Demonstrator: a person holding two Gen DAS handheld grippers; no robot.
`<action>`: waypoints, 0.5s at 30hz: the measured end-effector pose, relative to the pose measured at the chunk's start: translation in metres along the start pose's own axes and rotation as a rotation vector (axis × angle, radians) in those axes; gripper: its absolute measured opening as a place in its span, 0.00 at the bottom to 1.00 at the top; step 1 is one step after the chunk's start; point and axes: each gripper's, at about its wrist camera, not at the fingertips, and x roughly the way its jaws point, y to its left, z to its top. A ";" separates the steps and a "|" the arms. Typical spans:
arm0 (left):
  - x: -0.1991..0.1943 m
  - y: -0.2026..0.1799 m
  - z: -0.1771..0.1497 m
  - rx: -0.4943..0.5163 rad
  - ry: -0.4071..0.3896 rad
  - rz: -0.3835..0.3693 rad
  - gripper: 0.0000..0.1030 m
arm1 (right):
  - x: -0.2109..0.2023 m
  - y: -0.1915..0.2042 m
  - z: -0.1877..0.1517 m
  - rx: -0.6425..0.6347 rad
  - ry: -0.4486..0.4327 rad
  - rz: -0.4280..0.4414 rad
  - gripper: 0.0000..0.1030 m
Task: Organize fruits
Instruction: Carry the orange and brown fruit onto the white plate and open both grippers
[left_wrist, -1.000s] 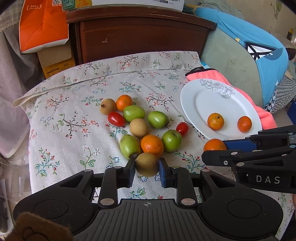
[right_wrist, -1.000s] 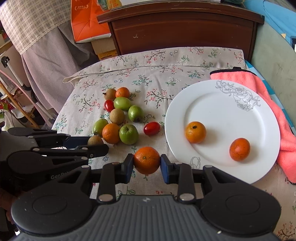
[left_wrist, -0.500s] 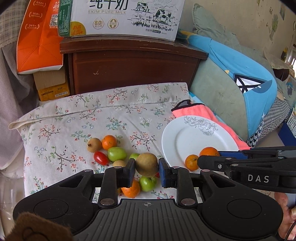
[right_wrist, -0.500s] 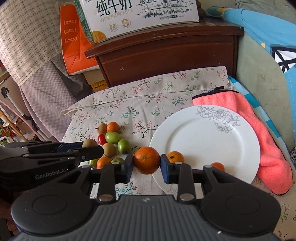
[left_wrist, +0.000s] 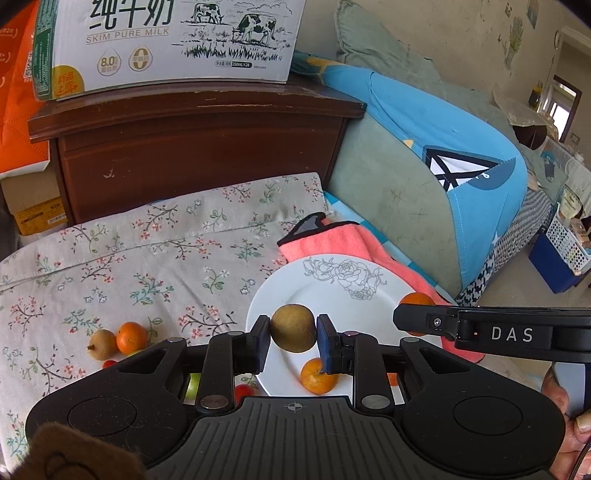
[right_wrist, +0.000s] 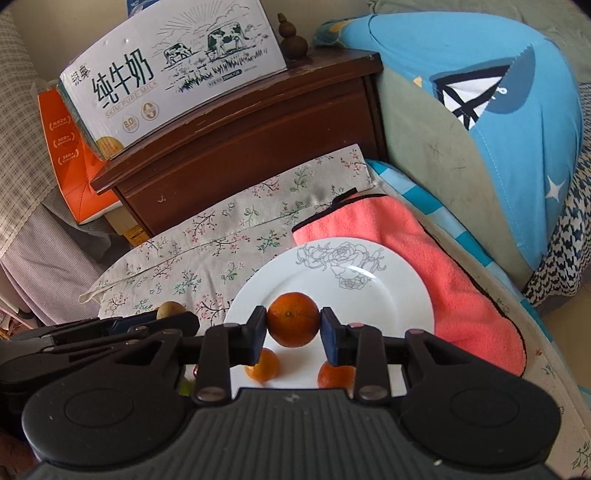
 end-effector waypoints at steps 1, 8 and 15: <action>0.005 -0.002 0.001 0.009 0.003 -0.004 0.24 | 0.002 -0.004 0.000 0.017 0.006 -0.008 0.30; 0.034 -0.011 0.000 0.037 0.029 -0.015 0.24 | 0.014 -0.018 -0.003 0.090 0.036 -0.069 0.30; 0.052 -0.018 -0.001 0.037 0.052 -0.049 0.24 | 0.026 -0.027 -0.004 0.124 0.055 -0.108 0.30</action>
